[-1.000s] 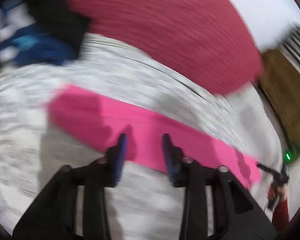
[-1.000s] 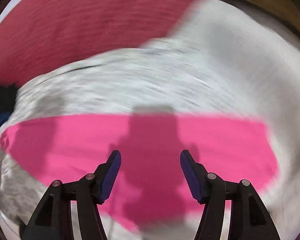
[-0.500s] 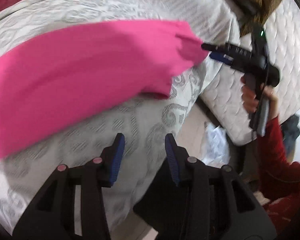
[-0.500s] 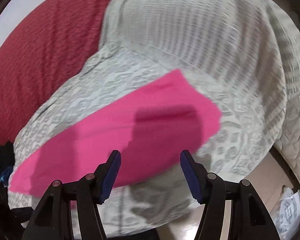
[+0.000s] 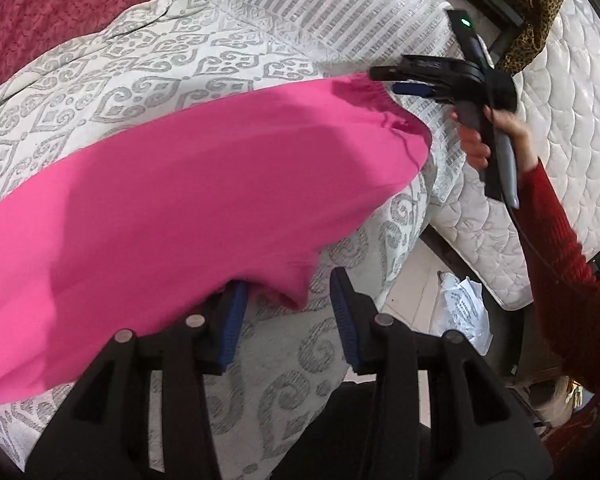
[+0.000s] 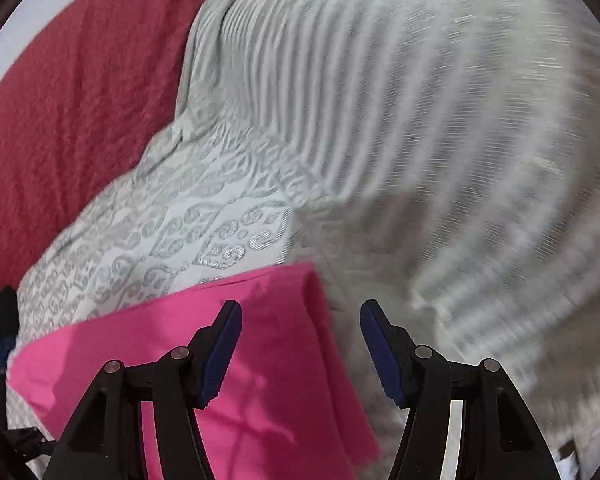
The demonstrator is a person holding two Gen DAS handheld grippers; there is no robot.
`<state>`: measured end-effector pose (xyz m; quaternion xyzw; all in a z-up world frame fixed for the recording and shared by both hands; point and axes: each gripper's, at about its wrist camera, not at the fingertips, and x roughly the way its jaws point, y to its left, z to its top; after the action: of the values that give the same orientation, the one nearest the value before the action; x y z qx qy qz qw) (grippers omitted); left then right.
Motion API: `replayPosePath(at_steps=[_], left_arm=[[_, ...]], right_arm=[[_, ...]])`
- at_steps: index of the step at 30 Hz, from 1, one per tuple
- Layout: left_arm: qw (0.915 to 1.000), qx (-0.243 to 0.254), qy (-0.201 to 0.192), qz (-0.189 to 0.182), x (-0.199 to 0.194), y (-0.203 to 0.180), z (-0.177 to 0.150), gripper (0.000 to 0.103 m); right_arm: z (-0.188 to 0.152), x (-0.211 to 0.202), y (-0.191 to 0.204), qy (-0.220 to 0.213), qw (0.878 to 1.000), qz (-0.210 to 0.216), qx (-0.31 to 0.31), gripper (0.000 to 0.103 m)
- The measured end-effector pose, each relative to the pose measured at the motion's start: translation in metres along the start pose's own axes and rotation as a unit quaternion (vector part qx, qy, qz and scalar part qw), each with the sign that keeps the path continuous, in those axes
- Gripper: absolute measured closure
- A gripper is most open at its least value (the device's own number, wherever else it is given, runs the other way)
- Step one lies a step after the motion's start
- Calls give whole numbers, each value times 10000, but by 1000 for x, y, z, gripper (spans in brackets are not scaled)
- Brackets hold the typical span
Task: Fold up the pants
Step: 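Grasp the end of the pink pants with the right gripper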
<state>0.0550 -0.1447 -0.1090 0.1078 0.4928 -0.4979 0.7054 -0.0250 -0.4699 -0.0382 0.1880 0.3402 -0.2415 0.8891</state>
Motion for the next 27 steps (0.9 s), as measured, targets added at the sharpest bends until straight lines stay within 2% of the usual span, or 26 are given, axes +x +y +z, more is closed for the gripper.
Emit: replayPosePath(at_steps=[1,2,3,4,9,10,12,14,15,17,20,21,24,27], left_arm=[[10000,-36,16,10,2,1,2,60],[10000,-84,9,-15,3,1,3,60],[9999,-110,-8,-49,3,1,4,60],[9999,-114,-28,-85,4,0,5,60],[9997,156,-41,-162,8,-13,9,60],[9996,221,-21,-170,9,-16,9,60],[9995,250,46,-190,13,-18,6,60],[9996,212,98,-187,15,-16,4,60],[9996,175,104,-184,15,-15,3,60],[9997,85,131,-187,15,-11,1,60],[9998,30,123,-183,13,-9,1,60],[9998,12,100,-197,13,-9,2,60],[9996,-86,59,-270,14,-8,4,60],[9996,-59,70,-251,18,-10,5,59]], right_arm=[[2,9,5,129,9999,-20,-67,41],[2,13,8,182,9997,-4,-137,50],[2,18,13,222,9994,-49,-272,75],[3,20,15,244,9990,-133,-354,85],[11,3,2,-227,9996,-139,71,86],[16,5,-7,-218,9995,-45,229,86],[22,25,-14,124,9995,-31,280,85],[18,43,-4,386,9988,-248,-145,85],[15,43,3,305,9978,-417,-407,84],[17,36,6,151,9977,-477,-464,84],[27,22,-11,-125,9996,-209,146,85],[29,23,-15,-88,9994,-199,251,85],[27,34,-12,55,9981,-603,95,85],[20,43,-15,121,9978,-630,155,85]])
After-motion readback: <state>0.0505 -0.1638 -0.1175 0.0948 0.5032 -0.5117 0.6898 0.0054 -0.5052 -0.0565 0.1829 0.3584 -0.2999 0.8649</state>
